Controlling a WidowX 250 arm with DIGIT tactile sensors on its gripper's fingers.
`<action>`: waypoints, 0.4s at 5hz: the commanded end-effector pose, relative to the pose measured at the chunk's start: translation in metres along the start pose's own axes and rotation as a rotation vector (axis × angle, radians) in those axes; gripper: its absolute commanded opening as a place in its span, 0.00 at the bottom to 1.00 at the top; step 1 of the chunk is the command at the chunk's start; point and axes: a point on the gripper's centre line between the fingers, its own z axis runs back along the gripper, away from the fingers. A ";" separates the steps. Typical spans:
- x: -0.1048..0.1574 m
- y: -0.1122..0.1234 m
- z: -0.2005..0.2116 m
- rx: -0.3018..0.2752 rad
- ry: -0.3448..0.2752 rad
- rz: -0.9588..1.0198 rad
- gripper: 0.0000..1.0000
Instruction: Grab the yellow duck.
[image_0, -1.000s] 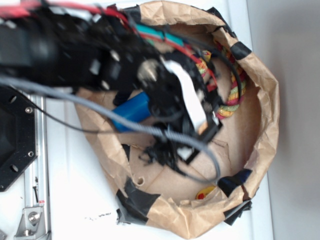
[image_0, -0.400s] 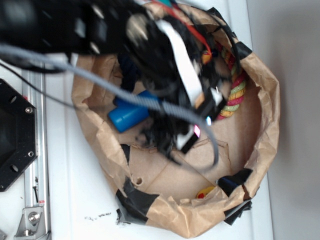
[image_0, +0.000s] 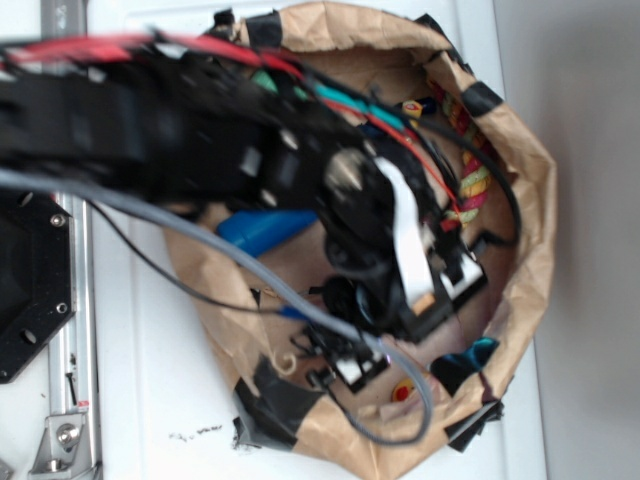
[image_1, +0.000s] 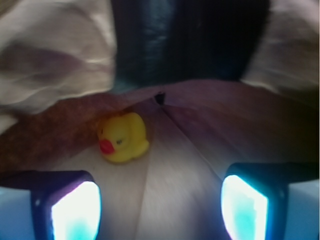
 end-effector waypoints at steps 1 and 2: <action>0.019 -0.037 -0.018 -0.049 -0.009 -0.162 1.00; 0.023 -0.052 -0.025 -0.092 -0.037 -0.232 1.00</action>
